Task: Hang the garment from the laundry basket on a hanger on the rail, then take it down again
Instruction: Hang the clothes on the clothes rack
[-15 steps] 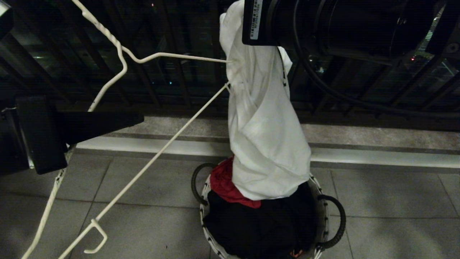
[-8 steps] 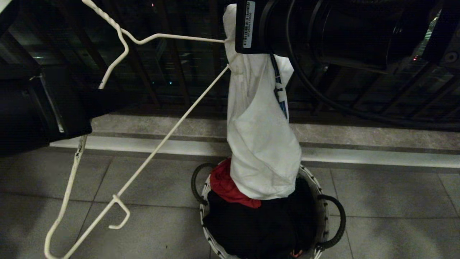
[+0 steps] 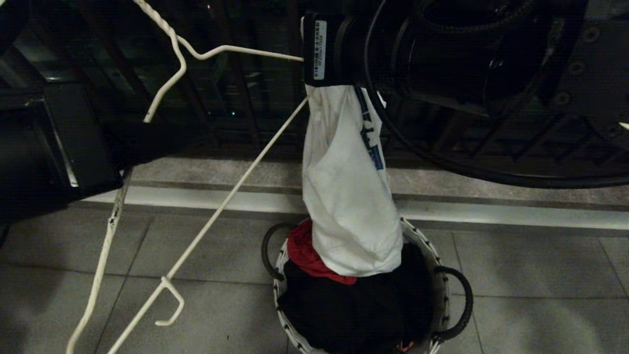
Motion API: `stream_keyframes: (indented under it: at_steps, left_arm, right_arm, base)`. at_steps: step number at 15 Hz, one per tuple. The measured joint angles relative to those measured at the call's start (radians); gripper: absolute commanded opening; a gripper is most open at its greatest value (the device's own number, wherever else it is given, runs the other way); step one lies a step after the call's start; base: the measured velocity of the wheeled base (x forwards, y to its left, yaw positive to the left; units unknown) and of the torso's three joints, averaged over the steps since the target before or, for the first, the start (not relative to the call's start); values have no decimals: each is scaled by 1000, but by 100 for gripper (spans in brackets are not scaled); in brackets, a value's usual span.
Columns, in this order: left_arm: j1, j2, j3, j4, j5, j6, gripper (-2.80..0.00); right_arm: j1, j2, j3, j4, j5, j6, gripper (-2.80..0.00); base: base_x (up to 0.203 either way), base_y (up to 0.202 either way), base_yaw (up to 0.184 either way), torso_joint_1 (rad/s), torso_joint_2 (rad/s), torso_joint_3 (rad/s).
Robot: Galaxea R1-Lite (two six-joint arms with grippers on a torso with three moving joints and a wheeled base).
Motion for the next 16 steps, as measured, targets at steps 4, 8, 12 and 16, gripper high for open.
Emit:
stream_keyframes:
  at_steps: [4, 8, 12, 16]
  left_arm:
    - [-14, -11, -3, -3, 122, 55, -280]
    - [-14, -20, -24, -4, 204, 94, -280]
    - [-12, -49, -35, -4, 232, 133, -280]
    - [-12, -63, -37, -4, 233, 135, -280]
  right_arm:
    - [-7, 6, 2, -14, -1, -20, -280]
    - [-37, 5, 6, -14, -10, -42, -280]
    - [-66, -2, 18, -15, -11, -67, -280]
    - [-82, -4, 25, -16, -10, -71, -280]
  base:
    - [0, 0, 0, 0, 0, 0]
    - [0, 0, 0, 0, 0, 0]
    - [0, 0, 0, 0, 0, 0]
    - [0, 0, 0, 0, 0, 0]
